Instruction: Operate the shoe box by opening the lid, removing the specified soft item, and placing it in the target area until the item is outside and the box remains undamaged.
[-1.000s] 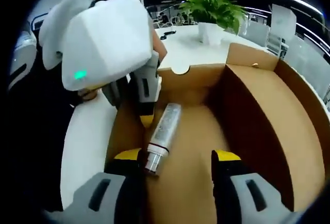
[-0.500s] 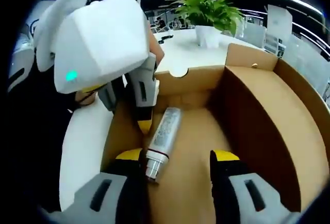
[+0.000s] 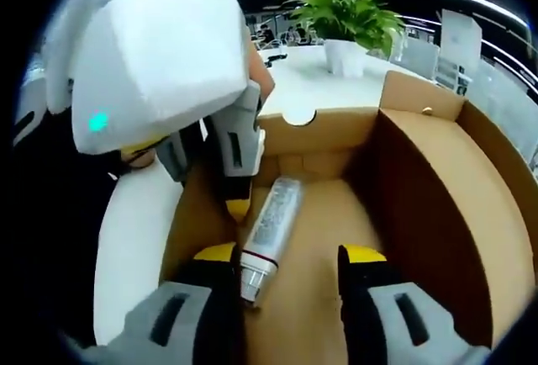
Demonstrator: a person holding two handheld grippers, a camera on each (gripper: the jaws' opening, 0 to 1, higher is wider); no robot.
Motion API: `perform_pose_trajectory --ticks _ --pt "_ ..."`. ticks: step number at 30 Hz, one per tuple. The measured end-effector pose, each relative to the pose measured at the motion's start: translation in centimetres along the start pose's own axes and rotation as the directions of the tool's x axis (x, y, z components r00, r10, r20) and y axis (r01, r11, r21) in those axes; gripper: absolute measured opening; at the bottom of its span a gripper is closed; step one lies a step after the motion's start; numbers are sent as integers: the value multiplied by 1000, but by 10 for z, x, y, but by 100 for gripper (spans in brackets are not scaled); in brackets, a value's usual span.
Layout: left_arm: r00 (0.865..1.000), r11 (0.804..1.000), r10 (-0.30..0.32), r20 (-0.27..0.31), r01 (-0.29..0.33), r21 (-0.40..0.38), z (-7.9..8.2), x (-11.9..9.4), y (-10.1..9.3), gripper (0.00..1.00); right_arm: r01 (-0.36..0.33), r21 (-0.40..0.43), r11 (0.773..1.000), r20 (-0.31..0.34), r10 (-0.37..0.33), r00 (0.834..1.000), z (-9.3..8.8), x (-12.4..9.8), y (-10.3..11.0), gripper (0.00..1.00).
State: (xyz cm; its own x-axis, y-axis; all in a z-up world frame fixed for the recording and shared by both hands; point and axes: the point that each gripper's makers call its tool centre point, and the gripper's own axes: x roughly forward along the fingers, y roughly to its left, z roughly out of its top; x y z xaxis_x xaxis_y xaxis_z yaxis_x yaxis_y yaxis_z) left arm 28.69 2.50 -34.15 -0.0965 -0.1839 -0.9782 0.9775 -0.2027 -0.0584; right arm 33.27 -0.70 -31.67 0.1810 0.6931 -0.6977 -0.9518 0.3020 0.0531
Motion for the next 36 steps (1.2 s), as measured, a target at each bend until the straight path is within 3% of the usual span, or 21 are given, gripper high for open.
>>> perform_pose_trajectory --ticks 5,9,14,20,29,33,36 --pt "1000 1000 -1 1 1 5 0 0 0 4 -2 -14 1000 0 2 1000 0 1 1 41" --pt "1000 1000 -1 3 1 4 0 0 0 4 -10 64 998 -15 11 1000 -3 1 2 38" --pt "1000 1000 0 3 0 4 0 0 0 4 6 37 999 -18 -5 1000 -3 -1 0 37" --pt "1000 1000 1 3 -1 4 1 0 0 4 89 3 996 -47 -89 995 -10 -8 -17 39" --pt "1000 1000 -2 6 2 8 1 0 0 4 19 -99 995 -27 -22 999 -3 6 0 36" --pt "1000 1000 -2 6 2 7 1 0 1 4 12 -76 997 -37 -15 999 -5 9 -3 35" --pt "1000 1000 -2 6 2 7 0 0 0 4 9 -75 997 -37 -12 999 -6 10 -2 28"
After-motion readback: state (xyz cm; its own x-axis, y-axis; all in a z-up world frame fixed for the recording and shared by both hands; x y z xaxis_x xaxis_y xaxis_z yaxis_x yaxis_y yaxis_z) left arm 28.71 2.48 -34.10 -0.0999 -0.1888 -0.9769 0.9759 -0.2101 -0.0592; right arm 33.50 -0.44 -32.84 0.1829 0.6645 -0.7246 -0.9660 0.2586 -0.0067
